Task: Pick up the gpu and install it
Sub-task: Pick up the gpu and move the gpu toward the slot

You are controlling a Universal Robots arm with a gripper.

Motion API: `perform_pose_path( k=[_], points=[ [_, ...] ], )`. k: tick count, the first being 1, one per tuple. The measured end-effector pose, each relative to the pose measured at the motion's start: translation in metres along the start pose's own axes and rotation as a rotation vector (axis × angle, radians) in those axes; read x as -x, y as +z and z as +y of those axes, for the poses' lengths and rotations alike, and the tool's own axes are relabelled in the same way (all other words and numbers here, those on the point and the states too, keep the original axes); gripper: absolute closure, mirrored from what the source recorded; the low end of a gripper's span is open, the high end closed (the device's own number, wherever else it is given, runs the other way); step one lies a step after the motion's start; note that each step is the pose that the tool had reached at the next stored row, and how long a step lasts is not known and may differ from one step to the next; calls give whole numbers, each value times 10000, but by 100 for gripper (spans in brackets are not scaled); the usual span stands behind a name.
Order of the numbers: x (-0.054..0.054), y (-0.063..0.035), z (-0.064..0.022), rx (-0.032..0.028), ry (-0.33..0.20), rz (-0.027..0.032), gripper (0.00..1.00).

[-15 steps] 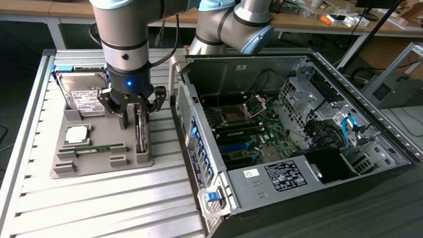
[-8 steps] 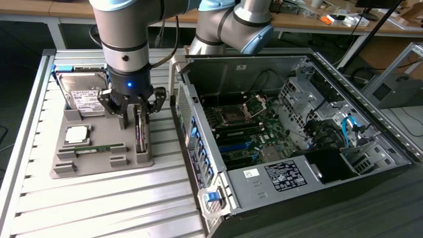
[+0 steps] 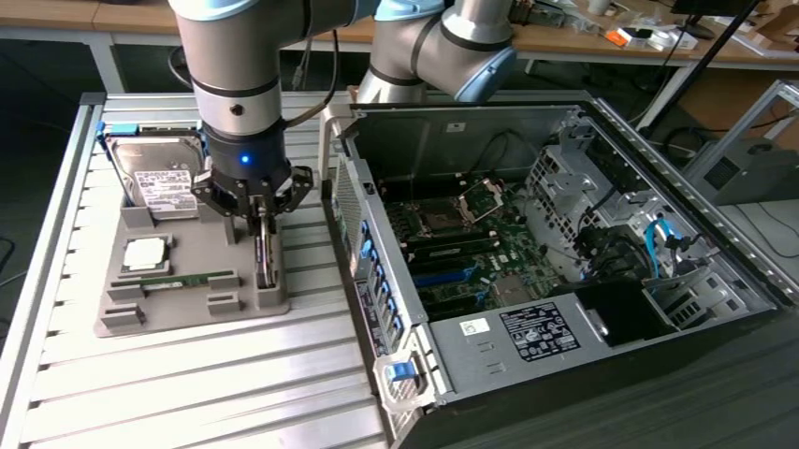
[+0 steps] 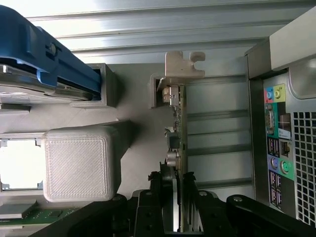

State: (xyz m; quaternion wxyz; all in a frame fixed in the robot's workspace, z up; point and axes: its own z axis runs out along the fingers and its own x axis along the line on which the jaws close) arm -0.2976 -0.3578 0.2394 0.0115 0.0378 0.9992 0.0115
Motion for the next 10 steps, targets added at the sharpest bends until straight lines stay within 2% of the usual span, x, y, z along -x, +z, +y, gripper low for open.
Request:
perform_pose_path(
  k=[10],
  points=[
    [1, -1, 1, 2, 1, -3, 71]
  ],
)
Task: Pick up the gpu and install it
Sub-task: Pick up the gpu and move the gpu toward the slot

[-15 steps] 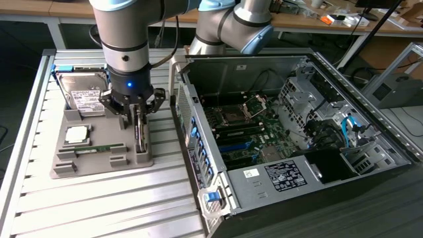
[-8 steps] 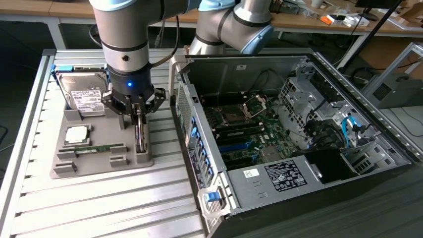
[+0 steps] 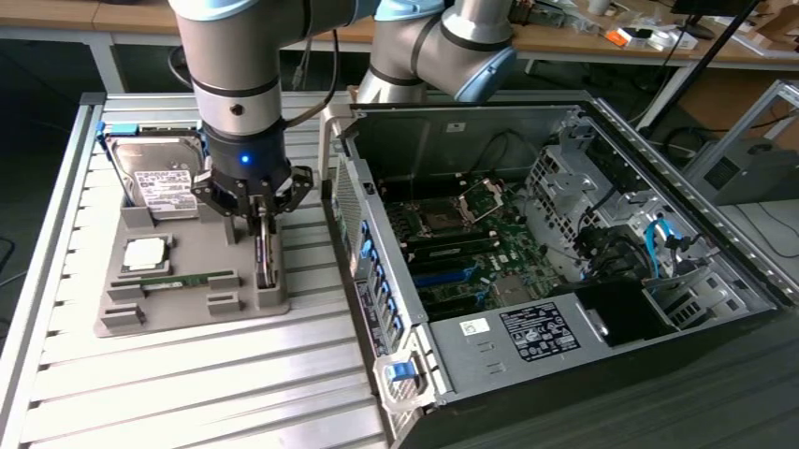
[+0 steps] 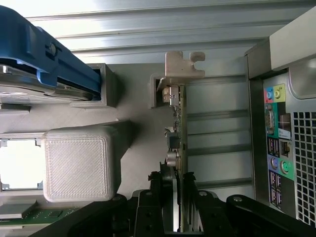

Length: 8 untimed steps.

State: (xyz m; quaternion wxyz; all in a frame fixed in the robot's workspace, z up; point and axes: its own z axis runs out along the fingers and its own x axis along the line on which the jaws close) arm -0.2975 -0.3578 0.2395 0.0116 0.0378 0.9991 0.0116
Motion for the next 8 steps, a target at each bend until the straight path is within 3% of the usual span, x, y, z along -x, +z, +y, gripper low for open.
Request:
perform_pose_path(
  k=[8],
  points=[
    [4, -18, 0, -4, -1, 6, 71]
  ],
)
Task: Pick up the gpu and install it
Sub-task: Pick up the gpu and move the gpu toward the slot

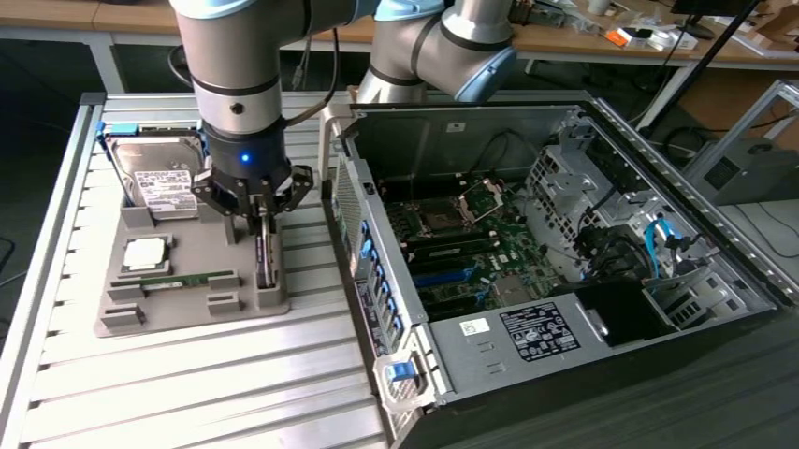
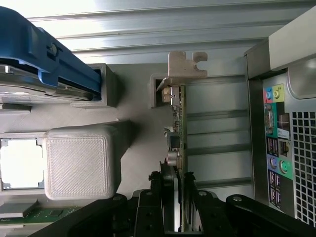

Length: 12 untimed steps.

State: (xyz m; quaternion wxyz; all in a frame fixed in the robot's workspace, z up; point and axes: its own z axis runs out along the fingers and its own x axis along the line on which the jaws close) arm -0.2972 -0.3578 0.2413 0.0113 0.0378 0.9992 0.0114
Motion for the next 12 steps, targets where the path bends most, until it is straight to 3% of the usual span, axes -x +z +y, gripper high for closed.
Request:
perform_pose_path(
  k=[12],
  points=[
    [5, -23, 2, 3, 0, -3, 71]
  ],
)
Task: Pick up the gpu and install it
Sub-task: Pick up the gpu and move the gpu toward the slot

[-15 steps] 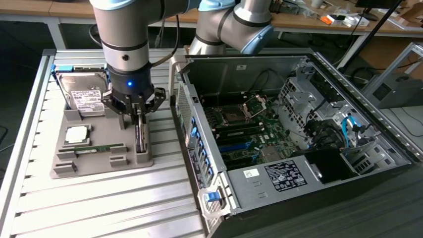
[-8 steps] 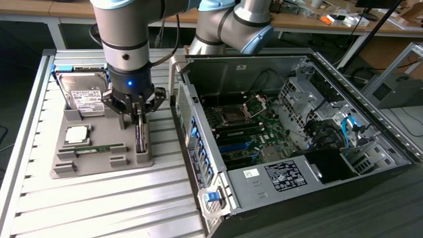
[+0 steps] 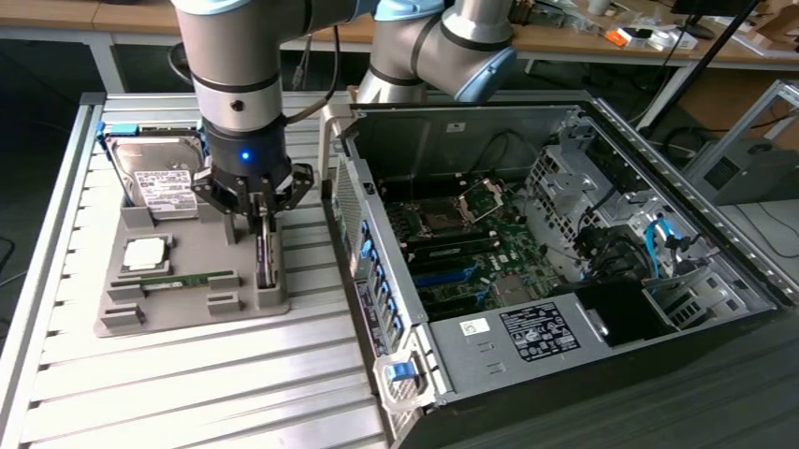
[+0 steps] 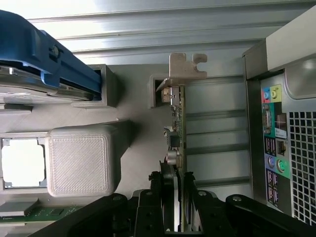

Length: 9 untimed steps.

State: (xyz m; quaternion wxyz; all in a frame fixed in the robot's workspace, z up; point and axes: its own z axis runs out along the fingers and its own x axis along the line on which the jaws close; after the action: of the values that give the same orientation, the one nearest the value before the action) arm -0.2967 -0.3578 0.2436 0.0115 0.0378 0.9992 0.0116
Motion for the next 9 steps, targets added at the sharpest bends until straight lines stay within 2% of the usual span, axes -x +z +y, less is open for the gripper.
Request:
perform_pose_path(
  k=[9],
  points=[
    [-2, 48, -2, -38, -1, 10, 71]
  ],
)
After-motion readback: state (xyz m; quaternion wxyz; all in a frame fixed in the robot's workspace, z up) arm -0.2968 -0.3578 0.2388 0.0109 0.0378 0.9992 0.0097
